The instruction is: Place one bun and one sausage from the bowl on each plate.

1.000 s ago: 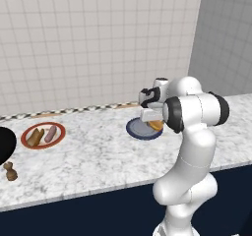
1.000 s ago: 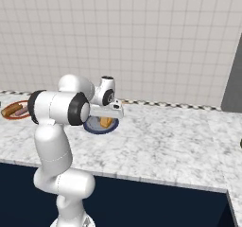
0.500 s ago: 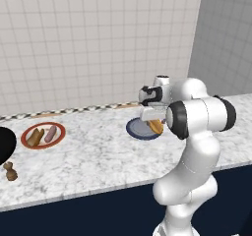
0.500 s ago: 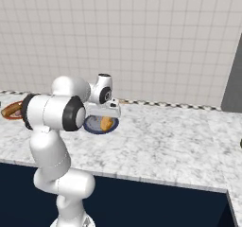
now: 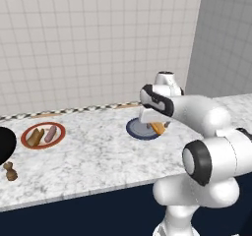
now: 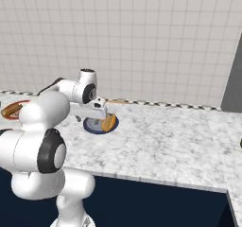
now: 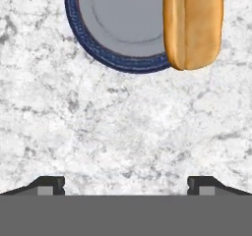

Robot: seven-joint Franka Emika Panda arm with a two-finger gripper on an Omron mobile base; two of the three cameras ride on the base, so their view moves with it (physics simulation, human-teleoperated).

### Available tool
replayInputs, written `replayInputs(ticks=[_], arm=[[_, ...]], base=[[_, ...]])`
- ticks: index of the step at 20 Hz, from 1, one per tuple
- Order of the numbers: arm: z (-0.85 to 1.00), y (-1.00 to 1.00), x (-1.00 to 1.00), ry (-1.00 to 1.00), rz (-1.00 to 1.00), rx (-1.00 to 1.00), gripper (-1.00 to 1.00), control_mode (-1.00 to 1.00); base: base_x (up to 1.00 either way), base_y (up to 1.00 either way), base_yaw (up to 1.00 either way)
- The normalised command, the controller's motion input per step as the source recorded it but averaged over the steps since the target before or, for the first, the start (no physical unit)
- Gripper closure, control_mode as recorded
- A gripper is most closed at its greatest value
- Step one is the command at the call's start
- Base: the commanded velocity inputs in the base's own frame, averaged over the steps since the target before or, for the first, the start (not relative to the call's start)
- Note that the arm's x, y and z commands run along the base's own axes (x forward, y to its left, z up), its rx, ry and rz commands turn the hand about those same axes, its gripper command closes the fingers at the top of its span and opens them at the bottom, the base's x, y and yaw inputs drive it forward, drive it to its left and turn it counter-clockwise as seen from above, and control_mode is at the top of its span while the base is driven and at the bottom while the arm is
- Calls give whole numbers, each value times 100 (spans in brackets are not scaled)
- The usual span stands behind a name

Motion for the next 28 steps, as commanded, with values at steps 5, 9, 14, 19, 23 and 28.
replayInputs(ticks=[5, 9, 14, 19, 23, 28], arm=[[59, 17, -93, 0, -6, 0, -100, -100], [67, 0, -62, -5, -3, -1, -100, -100], [48, 0, -23, -17, 0, -7, -100, -100], [20, 0, -24, 0, 0, 0, -100, -100], [0, 0, 0, 0, 0, 0, -100, 100], [0, 0, 0, 0, 0, 0, -100, 100]], base=[[0, 0, 0], [0, 0, 0], [0, 0, 0], [0, 0, 0], [-48, 45, 0], [-32, 100, 0]])
